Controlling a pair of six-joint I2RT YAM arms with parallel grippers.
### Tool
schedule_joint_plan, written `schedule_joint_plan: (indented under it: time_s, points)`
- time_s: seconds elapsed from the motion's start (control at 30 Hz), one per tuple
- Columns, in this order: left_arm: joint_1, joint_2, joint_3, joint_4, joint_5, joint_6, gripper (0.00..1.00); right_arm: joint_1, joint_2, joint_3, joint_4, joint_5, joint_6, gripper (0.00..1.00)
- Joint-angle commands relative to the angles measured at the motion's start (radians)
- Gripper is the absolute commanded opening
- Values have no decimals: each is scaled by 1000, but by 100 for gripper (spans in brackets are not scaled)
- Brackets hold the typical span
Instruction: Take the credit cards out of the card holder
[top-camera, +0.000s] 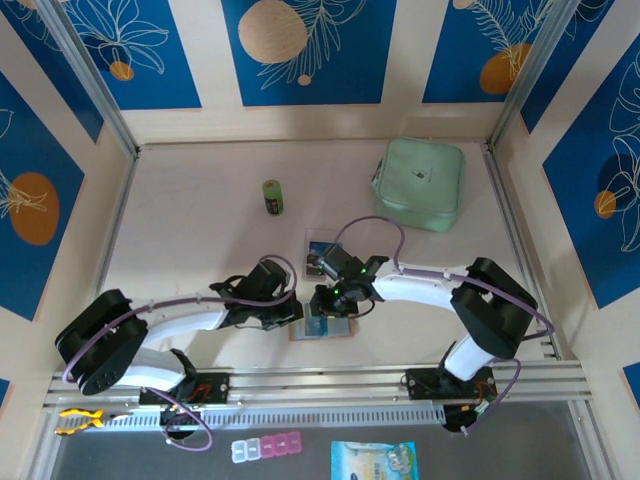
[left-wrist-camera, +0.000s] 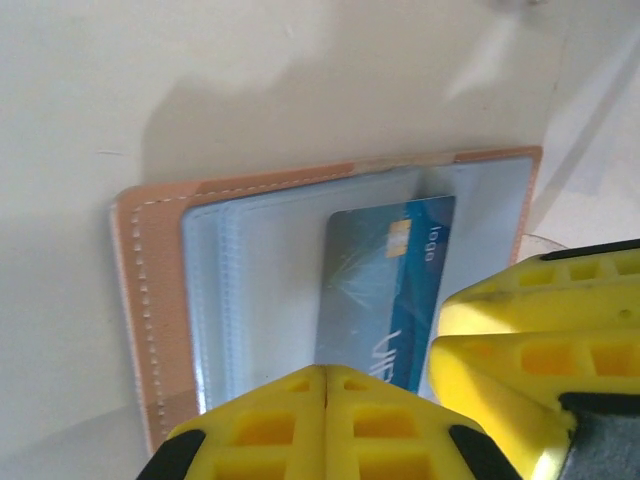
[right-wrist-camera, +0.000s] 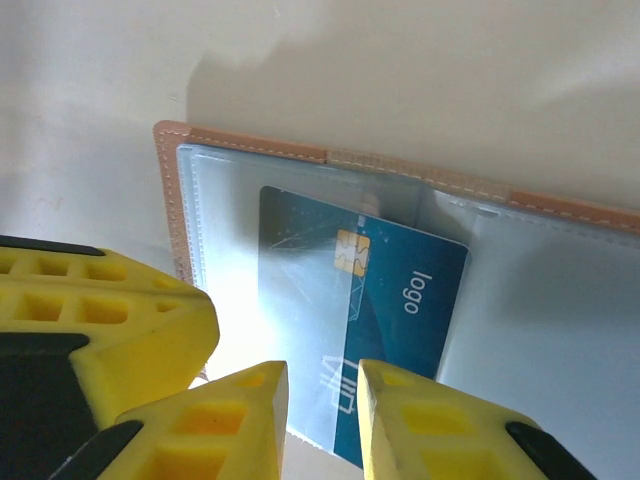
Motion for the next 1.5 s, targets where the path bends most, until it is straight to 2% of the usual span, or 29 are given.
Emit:
schedule_joint_plan:
  time_s: [0.0, 0.83, 1.47]
  points:
    - [-20, 31, 32, -6, 20, 28, 2, -1, -38, -15, -28, 12, -10, 27]
    - [-29, 55, 8, -39, -19, 34, 1, -30, -5, -62, -6, -30, 15, 28]
    - [-28, 72, 4, -58, -24, 41, 1, -50, 10, -100, 109, -125, 54, 27]
